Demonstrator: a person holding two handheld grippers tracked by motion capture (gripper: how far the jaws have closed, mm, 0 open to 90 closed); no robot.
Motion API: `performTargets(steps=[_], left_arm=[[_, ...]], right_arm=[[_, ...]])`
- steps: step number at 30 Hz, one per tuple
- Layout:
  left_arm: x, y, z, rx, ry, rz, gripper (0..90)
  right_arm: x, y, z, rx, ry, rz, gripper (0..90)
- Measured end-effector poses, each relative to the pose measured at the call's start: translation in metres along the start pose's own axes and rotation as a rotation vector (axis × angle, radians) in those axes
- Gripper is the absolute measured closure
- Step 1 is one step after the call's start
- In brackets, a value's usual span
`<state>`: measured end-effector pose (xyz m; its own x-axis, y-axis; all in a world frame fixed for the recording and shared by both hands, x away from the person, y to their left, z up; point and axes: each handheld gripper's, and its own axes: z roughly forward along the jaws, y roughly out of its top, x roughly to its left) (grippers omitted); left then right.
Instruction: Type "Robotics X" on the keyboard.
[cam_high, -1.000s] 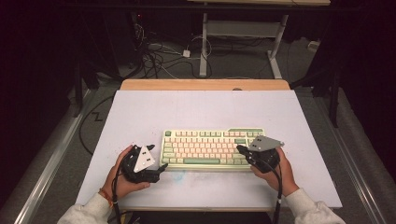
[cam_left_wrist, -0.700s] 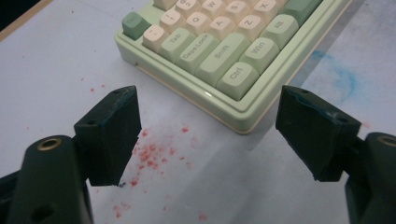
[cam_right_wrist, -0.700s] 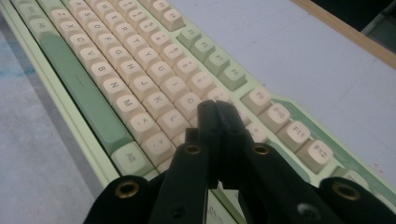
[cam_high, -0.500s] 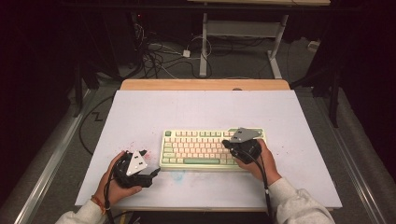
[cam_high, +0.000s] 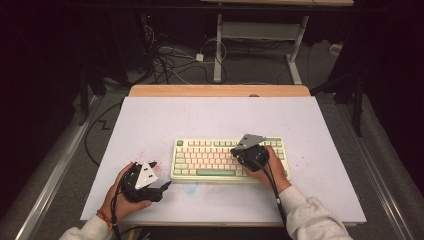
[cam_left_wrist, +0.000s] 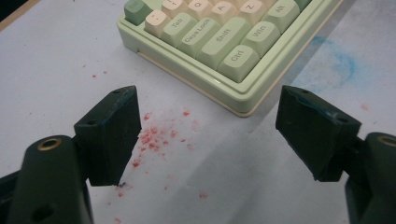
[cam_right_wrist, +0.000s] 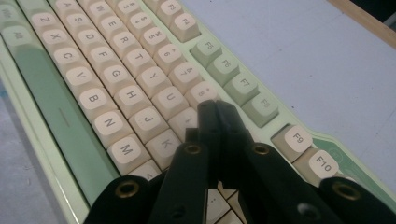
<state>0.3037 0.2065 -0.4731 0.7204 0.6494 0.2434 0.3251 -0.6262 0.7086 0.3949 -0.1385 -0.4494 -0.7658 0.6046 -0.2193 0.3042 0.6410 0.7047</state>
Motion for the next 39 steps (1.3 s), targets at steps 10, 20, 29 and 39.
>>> performTargets(steps=[10, 20, 29, 39], left_arm=[[0.001, 0.000, -0.001, -0.002, 0.009, -0.004, 21.3], [0.000, 0.000, 0.000, 0.006, 0.007, 0.001, 22.2], [-0.002, 0.001, 0.001, 0.006, -0.006, 0.012, 22.3], [-0.001, 0.003, -0.004, -0.010, 0.004, 0.009, 22.9]], right_arm=[[-0.003, 0.003, -0.011, -0.030, -0.012, 0.007, 90.0], [-0.006, -0.002, -0.046, -0.164, -0.025, 0.022, 87.0], [-0.005, -0.015, -0.068, -0.218, -0.055, 0.043, 74.2], [-0.003, -0.034, -0.081, -0.258, -0.117, 0.065, 48.6]])
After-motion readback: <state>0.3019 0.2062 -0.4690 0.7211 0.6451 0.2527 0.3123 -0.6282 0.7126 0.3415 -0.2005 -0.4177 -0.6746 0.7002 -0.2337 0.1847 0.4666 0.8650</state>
